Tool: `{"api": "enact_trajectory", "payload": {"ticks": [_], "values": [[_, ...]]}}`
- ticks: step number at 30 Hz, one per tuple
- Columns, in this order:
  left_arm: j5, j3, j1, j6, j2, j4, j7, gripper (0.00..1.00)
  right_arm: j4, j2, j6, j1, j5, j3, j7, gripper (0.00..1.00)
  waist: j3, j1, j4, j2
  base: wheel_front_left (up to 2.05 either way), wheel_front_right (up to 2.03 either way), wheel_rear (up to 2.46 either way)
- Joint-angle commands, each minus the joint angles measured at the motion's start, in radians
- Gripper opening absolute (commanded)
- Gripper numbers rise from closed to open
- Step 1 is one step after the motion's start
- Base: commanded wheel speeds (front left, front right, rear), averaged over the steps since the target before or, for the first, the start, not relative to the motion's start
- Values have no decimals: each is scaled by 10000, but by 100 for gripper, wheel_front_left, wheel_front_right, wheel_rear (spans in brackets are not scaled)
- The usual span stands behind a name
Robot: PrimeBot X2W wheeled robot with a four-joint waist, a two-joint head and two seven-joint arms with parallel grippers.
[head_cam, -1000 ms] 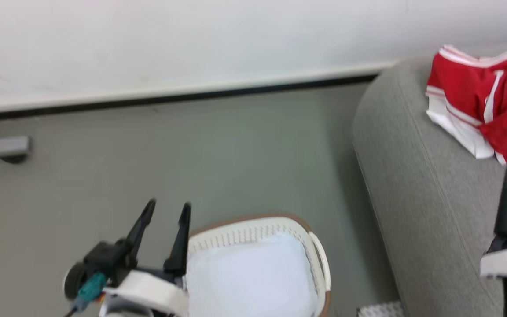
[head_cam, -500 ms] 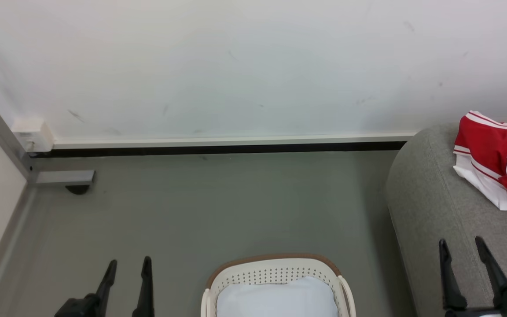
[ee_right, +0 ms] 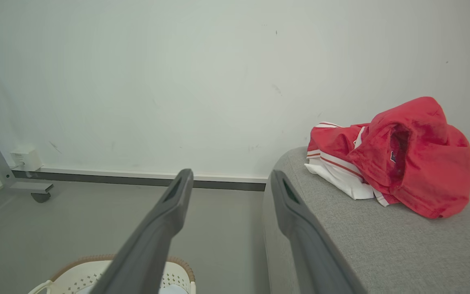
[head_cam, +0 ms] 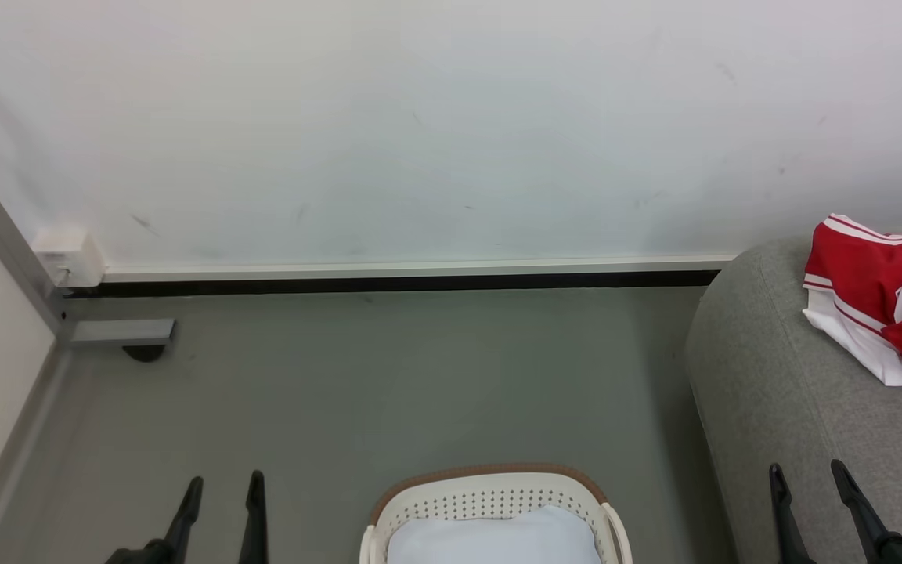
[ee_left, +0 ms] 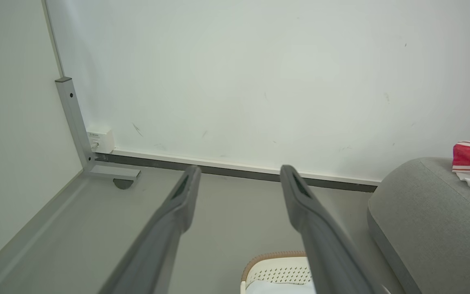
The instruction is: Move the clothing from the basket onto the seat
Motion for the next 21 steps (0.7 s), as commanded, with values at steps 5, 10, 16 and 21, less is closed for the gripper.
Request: {"api": "enact_trajectory", "payload": {"ticks": [5, 10, 16, 21], "values": [[242, 269, 114, -281, -125, 156, -3, 100, 124, -40, -23, -145, 0, 3, 9, 100, 9, 1, -51, -1, 0, 0, 0], [313, 362, 28, -469, -202, 308, -5, 100, 89, -40, -23, -195, -5, -37, 9, 100, 28, 1, -80, -1, 0, 0, 0], [398, 490, -57, -629, -242, 410, -5, 100, 84, -42, -23, -264, 48, -19, 9, 100, 33, 1, -144, -1, 0, 0, 0], [222, 409, 8, -672, -318, 615, 12, 0, 265, 38, 2, -118, 12, 19, 7, 0, 18, 2, -165, -1, 0, 0, 0]]}}
